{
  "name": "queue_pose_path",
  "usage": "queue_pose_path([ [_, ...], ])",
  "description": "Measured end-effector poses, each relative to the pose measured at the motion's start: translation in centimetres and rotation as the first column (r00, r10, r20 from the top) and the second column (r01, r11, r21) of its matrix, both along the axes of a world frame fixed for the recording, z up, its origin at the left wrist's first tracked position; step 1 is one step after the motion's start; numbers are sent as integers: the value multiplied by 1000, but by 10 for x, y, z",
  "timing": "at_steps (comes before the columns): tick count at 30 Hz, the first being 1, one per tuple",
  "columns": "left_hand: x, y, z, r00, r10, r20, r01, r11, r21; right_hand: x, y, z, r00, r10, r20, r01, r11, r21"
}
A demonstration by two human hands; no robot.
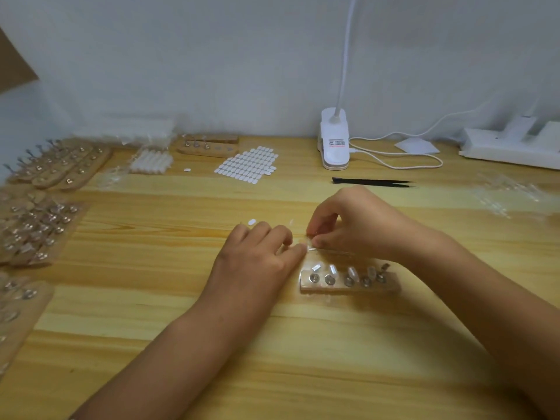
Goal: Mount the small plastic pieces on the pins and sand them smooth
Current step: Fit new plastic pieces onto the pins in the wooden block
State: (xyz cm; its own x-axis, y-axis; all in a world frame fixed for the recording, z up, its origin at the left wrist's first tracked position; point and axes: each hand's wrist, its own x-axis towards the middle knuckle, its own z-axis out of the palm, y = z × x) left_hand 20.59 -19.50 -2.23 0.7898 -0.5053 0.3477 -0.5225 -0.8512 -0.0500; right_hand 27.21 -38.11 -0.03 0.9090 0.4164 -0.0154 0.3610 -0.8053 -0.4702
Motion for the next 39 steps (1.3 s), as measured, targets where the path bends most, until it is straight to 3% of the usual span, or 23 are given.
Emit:
queue_pose_path([
  [10, -2, -4, -2, 1000, 0, 10, -1, 998, 62, -7, 8, 4, 996, 57, 73, -51, 995, -81],
  [20, -3, -8, -2, 999, 14, 35, -16, 997, 79, -14, 9, 10, 997, 66, 33, -63, 993, -103],
  [27, -3, -10, -7, 999, -1, 43, -5, 990, 143, -11, 8, 5, 990, 5, 138, 20, 984, -177],
  [30, -3, -12, -8, 999, 6, 37, -12, 989, 150, -7, -3, 10, 988, -51, 147, 73, 987, -144],
  [33, -1, -10, -9, 999, 34, 32, -37, 993, 115, -3, -21, 19, 993, -100, 55, 100, 995, -4],
  [36, 1, -7, -10, 999, 14, 39, -14, 1000, 5, -3, -23, 16, 998, -56, -36, 58, 996, 62],
  [39, 2, -7, -8, 999, -39, 4, 39, 998, -50, -3, -17, 6, 999, -36, -35, 39, 996, 83],
])
